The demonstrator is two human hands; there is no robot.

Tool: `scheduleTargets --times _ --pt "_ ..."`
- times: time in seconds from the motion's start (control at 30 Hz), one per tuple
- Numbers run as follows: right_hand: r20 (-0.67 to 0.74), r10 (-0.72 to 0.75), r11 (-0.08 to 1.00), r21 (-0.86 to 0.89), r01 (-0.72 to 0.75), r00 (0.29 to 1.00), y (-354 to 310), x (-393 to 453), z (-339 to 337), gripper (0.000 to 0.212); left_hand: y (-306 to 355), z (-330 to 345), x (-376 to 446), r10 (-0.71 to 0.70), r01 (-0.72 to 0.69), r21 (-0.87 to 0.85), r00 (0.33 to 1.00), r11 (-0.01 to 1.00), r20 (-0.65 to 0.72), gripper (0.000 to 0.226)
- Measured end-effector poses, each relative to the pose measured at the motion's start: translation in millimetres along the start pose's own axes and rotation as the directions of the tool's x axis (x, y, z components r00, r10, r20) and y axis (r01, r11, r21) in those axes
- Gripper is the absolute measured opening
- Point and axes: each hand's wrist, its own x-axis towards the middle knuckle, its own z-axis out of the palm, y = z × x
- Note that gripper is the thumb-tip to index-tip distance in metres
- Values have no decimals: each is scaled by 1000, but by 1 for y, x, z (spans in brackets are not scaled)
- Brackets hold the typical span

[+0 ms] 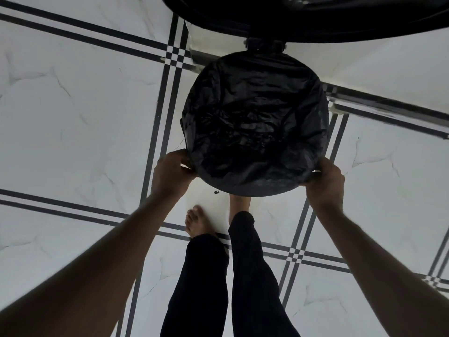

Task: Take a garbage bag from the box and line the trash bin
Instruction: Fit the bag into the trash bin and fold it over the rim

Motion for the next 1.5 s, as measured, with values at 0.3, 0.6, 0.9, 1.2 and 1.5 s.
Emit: scheduleTargets --times 0.3,0.6,0.9,1.2,1.5 --pt "-76 212 977 35 -210 974 -11 -19 -36 30 -12 -4 -2 -387 462 -703 879 540 279 22" --pt "337 -435 861 -116 495 835 -132 28 29 37 -5 -22 -3 -89 395 -699 898 597 431 30" --pt "622 -42 829 -416 375 782 -73 124 129 78 -33 -15 22 146 348 -671 813 654 564 58" --pt "650 29 900 -347 263 759 -47 139 171 84 -41 -12 40 215 322 -655 769 683 602 46" --pt "520 110 993 -20 -117 847 -61 145 142 57 -34 -14 29 184 355 -662 778 660 601 50"
